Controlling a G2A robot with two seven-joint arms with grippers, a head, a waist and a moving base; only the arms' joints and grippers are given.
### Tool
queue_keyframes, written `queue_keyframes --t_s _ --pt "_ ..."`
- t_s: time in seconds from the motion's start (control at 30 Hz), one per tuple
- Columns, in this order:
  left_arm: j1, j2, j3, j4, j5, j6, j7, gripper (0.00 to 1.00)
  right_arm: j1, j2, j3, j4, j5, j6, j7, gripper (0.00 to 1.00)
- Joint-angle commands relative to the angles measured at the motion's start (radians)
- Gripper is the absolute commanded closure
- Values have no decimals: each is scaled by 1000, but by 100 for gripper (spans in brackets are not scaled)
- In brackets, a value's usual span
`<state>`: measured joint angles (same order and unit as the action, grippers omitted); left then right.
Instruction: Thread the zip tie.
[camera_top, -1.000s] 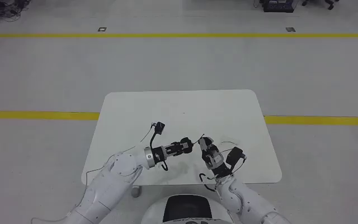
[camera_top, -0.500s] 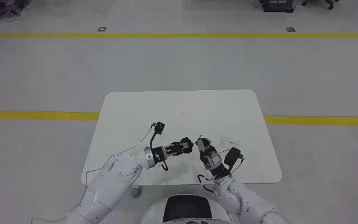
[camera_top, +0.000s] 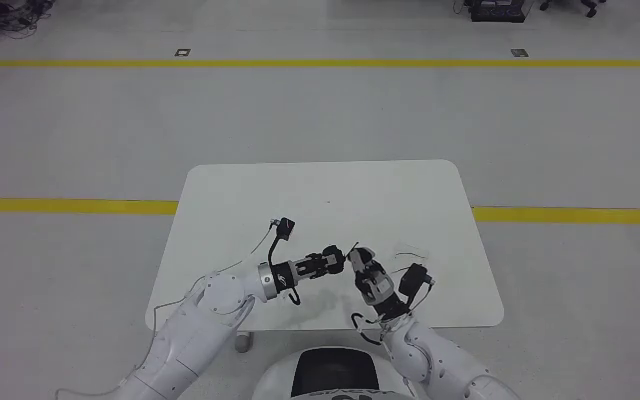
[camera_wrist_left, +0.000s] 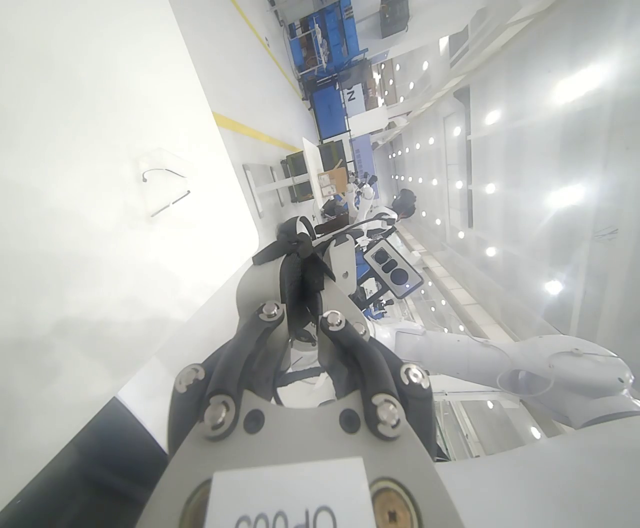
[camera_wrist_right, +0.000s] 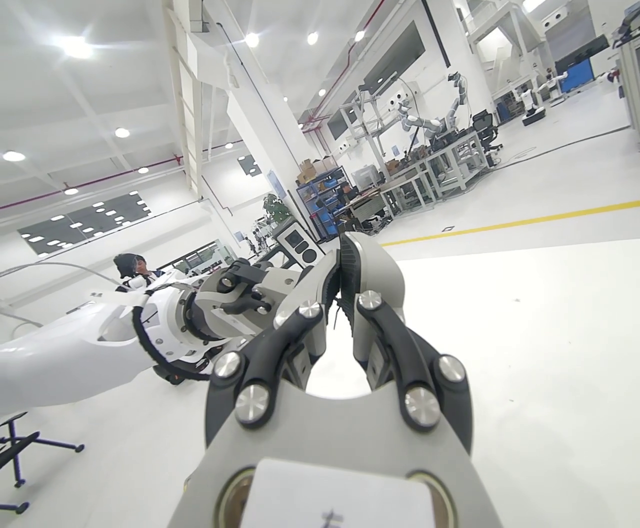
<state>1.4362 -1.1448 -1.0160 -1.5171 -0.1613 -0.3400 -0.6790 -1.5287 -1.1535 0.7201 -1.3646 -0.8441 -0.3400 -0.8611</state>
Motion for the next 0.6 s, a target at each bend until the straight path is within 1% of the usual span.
queue_keyframes --t_s 0.0,0.23,0.57 --pt "0 0 0 0 0 0 0 100 4 1 -6 3 3 0 1 100" --pt "0 0 0 0 0 0 0 100 15 3 -25 11 11 0 1 100" --pt "0 0 0 0 0 0 0 100 23 6 -33 19 17 0 -8 100"
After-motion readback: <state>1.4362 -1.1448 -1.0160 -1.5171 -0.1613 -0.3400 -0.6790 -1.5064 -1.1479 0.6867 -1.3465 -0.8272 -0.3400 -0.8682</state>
